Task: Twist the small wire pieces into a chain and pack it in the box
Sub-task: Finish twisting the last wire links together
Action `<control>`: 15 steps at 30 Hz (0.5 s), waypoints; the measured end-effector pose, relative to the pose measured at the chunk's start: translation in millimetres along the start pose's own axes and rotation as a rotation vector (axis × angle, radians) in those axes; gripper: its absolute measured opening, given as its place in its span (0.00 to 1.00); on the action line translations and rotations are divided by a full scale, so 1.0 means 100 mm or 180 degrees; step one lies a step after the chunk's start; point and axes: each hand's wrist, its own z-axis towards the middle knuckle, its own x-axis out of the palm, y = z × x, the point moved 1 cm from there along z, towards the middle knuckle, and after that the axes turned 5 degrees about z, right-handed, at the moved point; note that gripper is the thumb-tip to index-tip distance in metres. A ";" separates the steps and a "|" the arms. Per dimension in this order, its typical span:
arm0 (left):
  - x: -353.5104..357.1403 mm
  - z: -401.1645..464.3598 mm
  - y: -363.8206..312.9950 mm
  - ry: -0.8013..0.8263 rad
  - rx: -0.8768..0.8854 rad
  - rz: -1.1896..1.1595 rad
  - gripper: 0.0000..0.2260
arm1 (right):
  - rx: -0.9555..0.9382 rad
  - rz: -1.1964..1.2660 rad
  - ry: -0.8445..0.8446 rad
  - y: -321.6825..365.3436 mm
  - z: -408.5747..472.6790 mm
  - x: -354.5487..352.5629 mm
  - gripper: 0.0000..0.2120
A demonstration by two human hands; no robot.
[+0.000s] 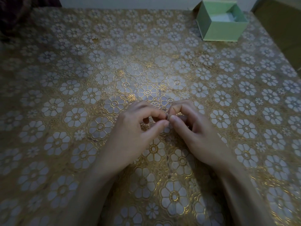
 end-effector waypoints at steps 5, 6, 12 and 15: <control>-0.02 0.00 -0.01 0.0049 0.0034 -0.0027 0.08 | -0.0097 -0.0117 0.0068 0.00 0.00 0.00 0.04; -0.04 0.00 -0.01 0.0066 0.0051 -0.0083 0.07 | -0.0121 -0.0220 0.0085 0.00 0.00 -0.01 0.04; -0.05 -0.01 -0.02 -0.0026 0.0293 0.0260 0.06 | -0.0250 -0.0687 0.0210 -0.07 -0.01 0.01 0.03; -0.03 -0.01 -0.02 0.0047 0.0290 0.0306 0.04 | -0.0285 -0.0743 0.0252 -0.08 -0.01 0.01 0.03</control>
